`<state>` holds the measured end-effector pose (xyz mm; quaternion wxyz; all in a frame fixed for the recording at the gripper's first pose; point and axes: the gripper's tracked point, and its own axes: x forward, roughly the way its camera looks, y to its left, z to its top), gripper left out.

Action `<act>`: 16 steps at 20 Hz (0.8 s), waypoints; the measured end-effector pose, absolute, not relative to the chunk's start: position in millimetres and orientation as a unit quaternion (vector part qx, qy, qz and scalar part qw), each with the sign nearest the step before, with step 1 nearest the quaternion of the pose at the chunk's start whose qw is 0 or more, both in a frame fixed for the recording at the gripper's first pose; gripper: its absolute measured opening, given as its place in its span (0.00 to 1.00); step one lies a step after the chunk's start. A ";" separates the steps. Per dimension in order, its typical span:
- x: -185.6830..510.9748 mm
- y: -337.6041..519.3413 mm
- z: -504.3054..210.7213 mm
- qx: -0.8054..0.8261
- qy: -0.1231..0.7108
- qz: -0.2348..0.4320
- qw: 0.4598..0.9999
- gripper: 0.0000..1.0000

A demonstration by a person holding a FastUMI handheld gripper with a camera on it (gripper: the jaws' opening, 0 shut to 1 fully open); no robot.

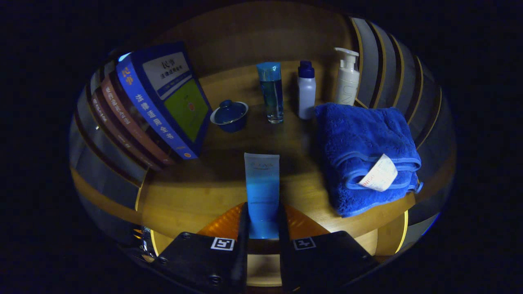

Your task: Pull open the drawer, take out the items inside it, and place them on the countertop above the cabinet.

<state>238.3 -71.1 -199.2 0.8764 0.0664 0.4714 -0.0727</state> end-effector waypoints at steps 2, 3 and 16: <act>241.8 -65.8 -203.0 0.075 0.469 -0.066 0.877 0.42; 243.7 -68.5 -201.2 0.074 0.466 -0.066 0.879 0.45; 179.5 -59.2 -131.2 0.043 0.351 -0.046 0.934 1.00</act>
